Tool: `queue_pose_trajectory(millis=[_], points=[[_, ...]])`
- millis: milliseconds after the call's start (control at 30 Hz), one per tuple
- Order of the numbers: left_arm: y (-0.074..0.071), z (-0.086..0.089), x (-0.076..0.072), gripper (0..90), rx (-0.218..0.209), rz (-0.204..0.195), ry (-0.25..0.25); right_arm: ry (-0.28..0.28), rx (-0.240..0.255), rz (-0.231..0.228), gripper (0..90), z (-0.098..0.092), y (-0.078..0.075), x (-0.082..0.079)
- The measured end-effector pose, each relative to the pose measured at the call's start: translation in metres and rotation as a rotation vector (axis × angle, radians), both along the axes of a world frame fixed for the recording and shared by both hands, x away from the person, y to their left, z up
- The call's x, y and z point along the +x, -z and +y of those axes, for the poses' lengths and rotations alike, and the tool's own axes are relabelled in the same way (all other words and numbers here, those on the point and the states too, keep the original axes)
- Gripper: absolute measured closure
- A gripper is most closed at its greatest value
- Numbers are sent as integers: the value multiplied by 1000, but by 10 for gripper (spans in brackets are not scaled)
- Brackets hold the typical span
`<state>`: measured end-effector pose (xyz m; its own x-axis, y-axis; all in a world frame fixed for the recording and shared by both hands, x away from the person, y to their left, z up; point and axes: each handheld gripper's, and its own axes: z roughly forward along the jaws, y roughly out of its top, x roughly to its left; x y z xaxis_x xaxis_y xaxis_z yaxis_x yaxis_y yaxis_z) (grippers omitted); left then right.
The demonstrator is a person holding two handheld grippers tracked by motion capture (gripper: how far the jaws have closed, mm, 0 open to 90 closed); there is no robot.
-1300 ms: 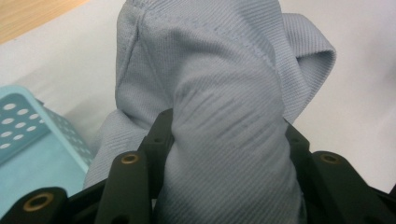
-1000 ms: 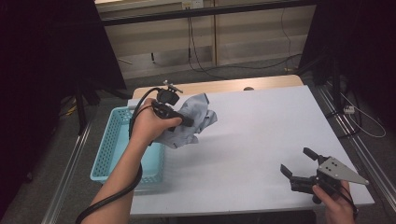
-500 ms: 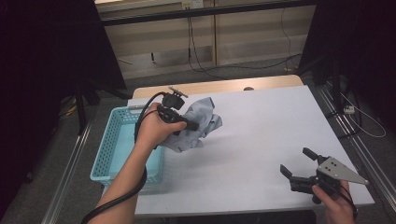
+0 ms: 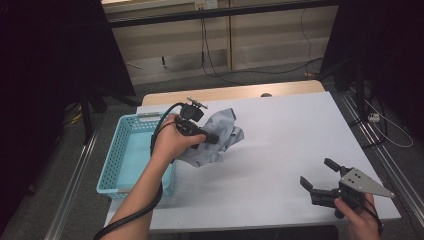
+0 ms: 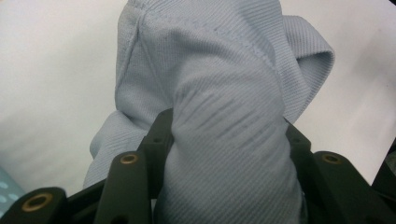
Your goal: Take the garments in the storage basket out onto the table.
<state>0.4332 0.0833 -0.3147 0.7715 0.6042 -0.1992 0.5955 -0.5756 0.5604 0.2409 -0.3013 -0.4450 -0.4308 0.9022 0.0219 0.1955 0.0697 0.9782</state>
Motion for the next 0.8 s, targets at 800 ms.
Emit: queue_pose_trajectory(millis=[800], points=[[18, -19, -11, 514, -24, -3, 59, -1, 0, 0, 15, 0, 0, 0]])
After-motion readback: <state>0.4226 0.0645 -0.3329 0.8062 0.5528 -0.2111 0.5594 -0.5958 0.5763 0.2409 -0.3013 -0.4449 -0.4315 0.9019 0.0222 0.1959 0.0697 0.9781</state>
